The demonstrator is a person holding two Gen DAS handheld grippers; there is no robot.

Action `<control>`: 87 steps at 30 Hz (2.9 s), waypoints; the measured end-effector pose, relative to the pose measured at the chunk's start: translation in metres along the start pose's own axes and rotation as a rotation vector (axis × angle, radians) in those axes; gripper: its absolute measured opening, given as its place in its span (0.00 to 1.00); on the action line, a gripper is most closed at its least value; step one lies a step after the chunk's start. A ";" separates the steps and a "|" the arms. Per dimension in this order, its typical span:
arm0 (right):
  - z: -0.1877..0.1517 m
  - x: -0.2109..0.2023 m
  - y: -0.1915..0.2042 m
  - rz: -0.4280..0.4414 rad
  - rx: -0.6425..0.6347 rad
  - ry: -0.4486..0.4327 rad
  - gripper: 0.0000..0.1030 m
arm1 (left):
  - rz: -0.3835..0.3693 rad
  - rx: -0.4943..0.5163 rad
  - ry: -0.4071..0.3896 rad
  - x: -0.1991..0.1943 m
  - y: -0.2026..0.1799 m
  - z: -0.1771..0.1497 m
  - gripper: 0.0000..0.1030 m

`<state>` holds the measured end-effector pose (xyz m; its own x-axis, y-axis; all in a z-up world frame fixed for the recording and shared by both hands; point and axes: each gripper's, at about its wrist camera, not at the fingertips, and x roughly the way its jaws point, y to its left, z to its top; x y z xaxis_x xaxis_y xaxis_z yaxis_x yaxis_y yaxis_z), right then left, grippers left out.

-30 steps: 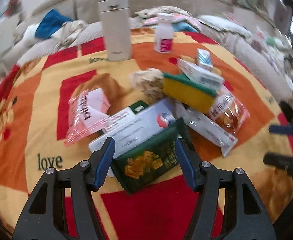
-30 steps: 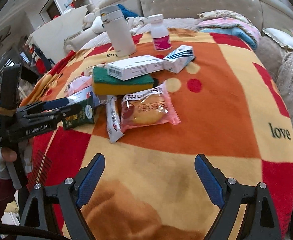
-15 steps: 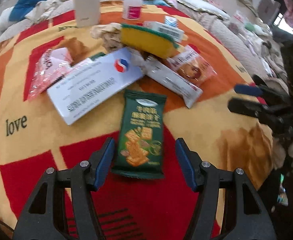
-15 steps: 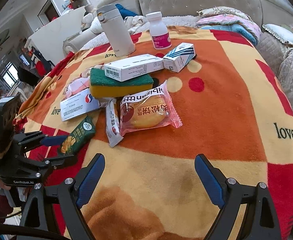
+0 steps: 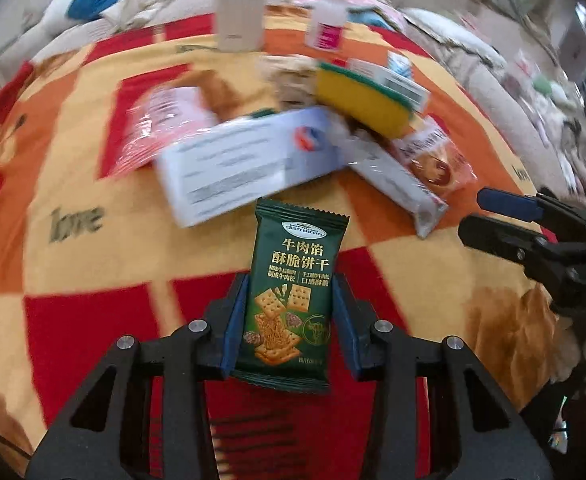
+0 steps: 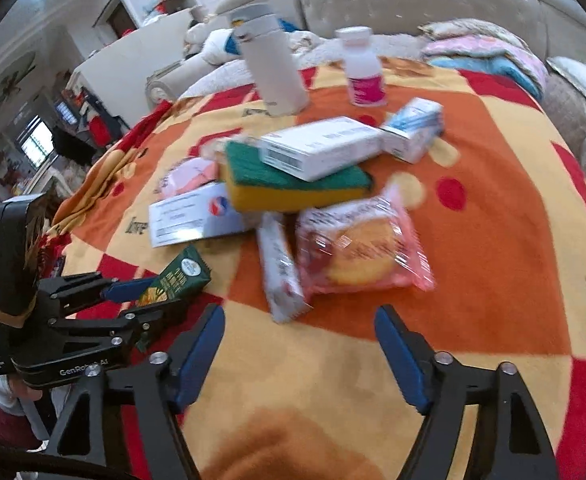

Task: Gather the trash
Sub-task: 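Grasp the white snack stick packet with the right tool while the left holds crackers, then carry the cracker and snack stick packets over the black bin and open both tools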

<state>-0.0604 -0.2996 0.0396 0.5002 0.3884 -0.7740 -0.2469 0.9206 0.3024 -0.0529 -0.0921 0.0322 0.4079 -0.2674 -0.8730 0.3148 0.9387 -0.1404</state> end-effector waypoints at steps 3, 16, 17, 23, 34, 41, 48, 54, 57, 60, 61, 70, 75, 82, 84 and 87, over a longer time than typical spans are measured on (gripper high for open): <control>0.012 0.009 0.020 -0.001 -0.068 -0.005 0.63 | -0.003 -0.048 -0.013 -0.011 0.015 -0.009 0.37; 0.033 0.064 0.043 -0.129 -0.261 0.096 0.20 | -0.042 -0.086 -0.021 -0.021 0.018 -0.027 0.37; 0.029 0.062 0.042 -0.113 -0.259 0.104 0.19 | -0.046 -0.089 -0.026 -0.022 0.017 -0.026 0.37; -0.006 0.018 0.032 -0.048 -0.213 0.069 0.19 | -0.063 -0.104 -0.036 -0.024 0.009 -0.025 0.37; -0.038 -0.040 -0.003 -0.040 -0.069 -0.020 0.19 | -0.097 -0.073 -0.054 -0.028 -0.041 -0.024 0.37; -0.048 -0.061 -0.027 -0.074 -0.027 -0.044 0.19 | -0.097 -0.022 -0.075 -0.029 -0.079 -0.016 0.37; -0.057 -0.079 -0.051 -0.101 0.013 -0.063 0.19 | -0.110 0.026 -0.078 -0.025 -0.113 -0.009 0.37; -0.066 -0.093 -0.072 -0.120 0.055 -0.078 0.19 | -0.119 0.062 -0.075 -0.020 -0.137 -0.004 0.37; -0.068 -0.099 -0.084 -0.126 0.082 -0.088 0.19 | -0.122 0.079 -0.075 -0.019 -0.148 -0.002 0.37; -0.071 -0.105 -0.092 -0.134 0.096 -0.095 0.19 | -0.125 0.095 -0.076 -0.018 -0.159 -0.001 0.37; -0.072 -0.107 -0.094 -0.136 0.098 -0.096 0.19 | -0.125 0.098 -0.075 -0.017 -0.162 0.000 0.37; -0.083 -0.121 -0.120 -0.160 0.150 -0.114 0.19 | -0.133 0.140 -0.064 -0.009 -0.190 0.002 0.37; -0.089 -0.131 -0.139 -0.183 0.185 -0.125 0.19 | -0.147 0.159 -0.056 -0.002 -0.205 0.004 0.37; -0.100 -0.145 -0.171 -0.231 0.239 -0.130 0.19 | -0.197 0.194 -0.037 0.010 -0.241 0.010 0.37; -0.104 -0.148 -0.183 -0.248 0.261 -0.128 0.19 | -0.218 0.209 -0.030 0.015 -0.255 0.013 0.37; -0.111 -0.152 -0.201 -0.273 0.293 -0.125 0.19 | -0.246 0.229 -0.024 0.022 -0.274 0.018 0.37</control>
<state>-0.1787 -0.5480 0.0348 0.6160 0.1134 -0.7795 0.1466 0.9558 0.2549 -0.1152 -0.3593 0.0603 0.3148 -0.4871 -0.8146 0.5898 0.7728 -0.2342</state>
